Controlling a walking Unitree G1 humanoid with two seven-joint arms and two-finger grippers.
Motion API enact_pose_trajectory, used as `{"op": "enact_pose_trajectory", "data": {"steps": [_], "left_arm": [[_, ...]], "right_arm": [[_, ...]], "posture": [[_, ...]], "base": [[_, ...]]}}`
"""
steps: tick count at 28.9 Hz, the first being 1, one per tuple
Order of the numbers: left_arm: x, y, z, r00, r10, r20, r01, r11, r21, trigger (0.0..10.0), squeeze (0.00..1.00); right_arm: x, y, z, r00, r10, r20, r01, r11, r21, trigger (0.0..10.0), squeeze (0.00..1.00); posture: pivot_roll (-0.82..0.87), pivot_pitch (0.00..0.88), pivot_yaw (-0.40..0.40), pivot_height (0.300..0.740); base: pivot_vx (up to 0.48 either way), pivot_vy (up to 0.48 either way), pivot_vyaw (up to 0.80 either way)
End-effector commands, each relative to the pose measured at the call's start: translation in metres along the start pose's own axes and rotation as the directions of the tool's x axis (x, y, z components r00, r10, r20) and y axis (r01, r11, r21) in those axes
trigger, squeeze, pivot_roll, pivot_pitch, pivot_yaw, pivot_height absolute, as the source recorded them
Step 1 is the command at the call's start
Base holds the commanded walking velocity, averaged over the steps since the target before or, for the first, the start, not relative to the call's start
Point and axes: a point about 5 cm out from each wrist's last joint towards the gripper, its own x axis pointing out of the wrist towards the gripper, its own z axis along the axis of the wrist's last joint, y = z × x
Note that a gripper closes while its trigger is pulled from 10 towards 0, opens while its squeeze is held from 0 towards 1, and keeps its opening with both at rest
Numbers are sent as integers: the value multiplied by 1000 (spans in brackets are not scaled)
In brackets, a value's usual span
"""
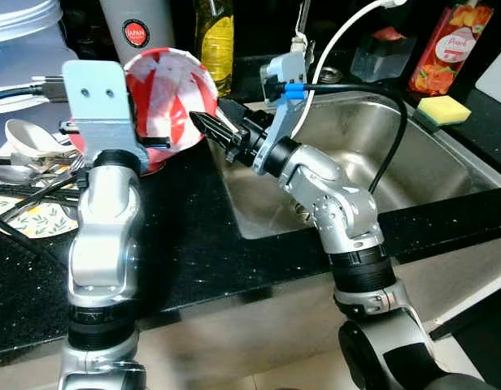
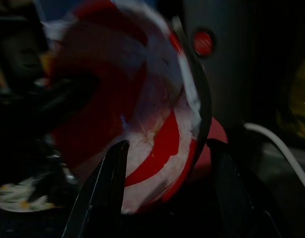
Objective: Kitchen organization
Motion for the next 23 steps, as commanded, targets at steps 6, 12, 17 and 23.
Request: {"op": "enact_pose_trajectory", "data": {"steps": [6, 12, 17, 23], "left_arm": [[-3, -13, -2, 997, -72, -12, 72, 997, -33, 10000, 0], [-5, -14, -5, 997, -79, -23, 78, 997, -17, 10000, 0], [-5, -14, -6, 997, -78, -27, 77, 997, -4, 10000, 0], [-5, -16, -6, 996, -83, -26, 83, 997, 3, 10000, 0]], "right_arm": [[4, -4, -1, 998, -53, -14, 53, 999, -13, 10000, 0], [0, -26, 7, 983, -181, 9, 181, 983, -4, 0, 0], [0, -28, 8, 980, -199, 21, 199, 980, 7, 0, 0], [1, -28, 7, 978, -209, 22, 209, 978, 3, 0, 0]], "posture": [[4, 0, -30, 740], [3, 0, -29, 740], [4, 0, -29, 740], [6, 0, -30, 740]], "base": [[0, 0, 0], [0, 0, 0], [0, 0, 0], [0, 0, 0]]}}
